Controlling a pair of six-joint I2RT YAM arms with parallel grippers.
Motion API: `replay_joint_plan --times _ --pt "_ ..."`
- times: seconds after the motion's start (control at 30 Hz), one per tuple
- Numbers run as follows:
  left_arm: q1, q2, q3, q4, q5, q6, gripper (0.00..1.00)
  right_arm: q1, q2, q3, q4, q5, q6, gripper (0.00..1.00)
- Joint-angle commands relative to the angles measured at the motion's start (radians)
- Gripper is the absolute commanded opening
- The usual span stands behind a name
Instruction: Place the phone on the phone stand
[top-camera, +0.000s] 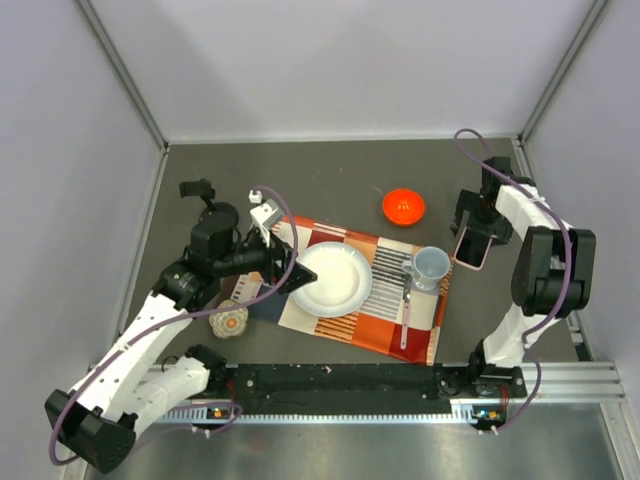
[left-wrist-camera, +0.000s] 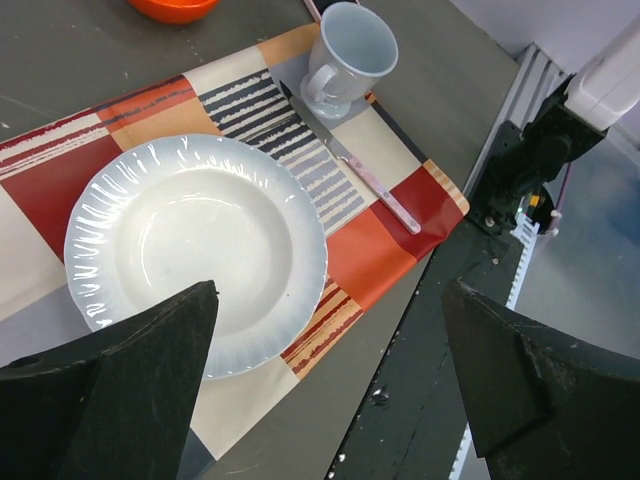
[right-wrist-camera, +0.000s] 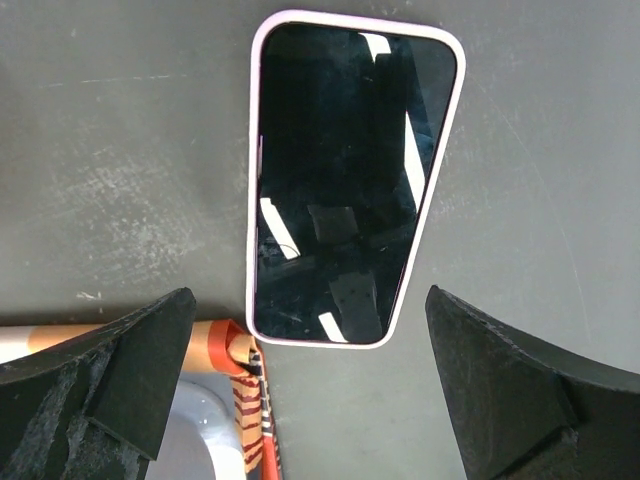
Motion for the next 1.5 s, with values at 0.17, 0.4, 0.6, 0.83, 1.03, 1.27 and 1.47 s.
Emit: replay_joint_plan --times 0.17,0.4,0.6,0.83,1.03,1.27,1.47 --pt "-0.099 -0.008 -0.038 0.007 -0.120 0.104 0.98 -0.031 0.068 0.049 -0.026 -0.021 -0.025 0.99" --pt "-0.118 -0.020 -0.044 -0.008 -0.160 0.117 0.98 -0.039 0.151 0.063 -0.025 -0.030 -0.025 0.99" --pt "-0.119 -0.004 -0.043 -0.008 -0.158 0.117 0.98 -0.040 0.198 0.086 -0.023 -0.057 -0.020 0.93" --pt "-0.121 0.008 -0.044 -0.008 -0.166 0.121 0.98 -0.063 0.260 0.112 -0.064 -0.094 0.016 0.91" --pt "-0.119 0.022 -0.041 -0.008 -0.173 0.123 0.98 -0.065 0.301 0.137 -0.118 -0.001 0.026 0.88" --pt "-0.119 0.029 -0.041 -0.008 -0.178 0.124 0.98 -0.064 0.263 0.118 -0.063 -0.002 -0.016 0.21" --pt "-0.119 0.031 -0.043 -0.012 -0.186 0.124 0.98 -0.065 0.180 0.150 -0.026 0.084 -0.031 0.00"
